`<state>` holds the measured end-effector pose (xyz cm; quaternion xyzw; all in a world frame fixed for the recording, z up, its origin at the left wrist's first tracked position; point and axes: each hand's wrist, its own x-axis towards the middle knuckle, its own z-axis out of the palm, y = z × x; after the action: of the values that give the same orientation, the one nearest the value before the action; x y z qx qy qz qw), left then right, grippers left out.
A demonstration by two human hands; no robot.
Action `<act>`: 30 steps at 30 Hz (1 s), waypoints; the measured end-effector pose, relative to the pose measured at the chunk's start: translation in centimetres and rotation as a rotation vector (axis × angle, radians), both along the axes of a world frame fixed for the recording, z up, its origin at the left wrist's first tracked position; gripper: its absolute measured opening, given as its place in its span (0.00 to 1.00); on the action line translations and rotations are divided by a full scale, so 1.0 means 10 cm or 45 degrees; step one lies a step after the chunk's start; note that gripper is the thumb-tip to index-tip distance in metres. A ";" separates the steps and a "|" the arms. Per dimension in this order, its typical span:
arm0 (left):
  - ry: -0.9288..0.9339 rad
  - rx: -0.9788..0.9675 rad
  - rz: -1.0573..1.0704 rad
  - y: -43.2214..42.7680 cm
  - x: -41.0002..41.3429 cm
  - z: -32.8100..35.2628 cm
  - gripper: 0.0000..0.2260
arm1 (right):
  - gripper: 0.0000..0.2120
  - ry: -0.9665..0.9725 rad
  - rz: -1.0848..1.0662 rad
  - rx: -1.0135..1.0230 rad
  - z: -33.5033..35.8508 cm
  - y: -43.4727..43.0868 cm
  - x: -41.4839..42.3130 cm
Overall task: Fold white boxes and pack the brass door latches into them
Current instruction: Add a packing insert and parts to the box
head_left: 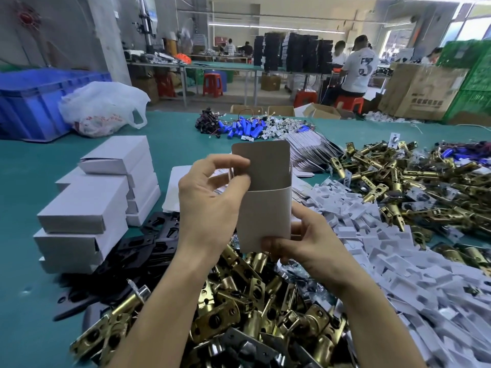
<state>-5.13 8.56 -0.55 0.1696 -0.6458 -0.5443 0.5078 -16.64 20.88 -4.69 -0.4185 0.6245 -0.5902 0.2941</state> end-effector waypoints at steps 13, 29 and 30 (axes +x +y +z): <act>-0.394 0.313 -0.619 -0.01 -0.04 -0.18 0.15 | 0.20 -0.138 -0.086 -0.032 0.07 0.06 0.01; -0.263 0.517 -0.600 -0.10 -0.04 -0.21 0.27 | 0.17 0.600 -0.277 1.175 0.14 0.24 -0.14; -0.265 0.502 -0.612 -0.10 -0.04 -0.21 0.26 | 0.18 0.602 -0.258 1.197 0.16 0.24 -0.13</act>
<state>-5.52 7.52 -2.67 0.1620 -0.5980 -0.7430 0.2533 -17.90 23.24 -3.07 -0.3008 0.9080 -0.1619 0.2425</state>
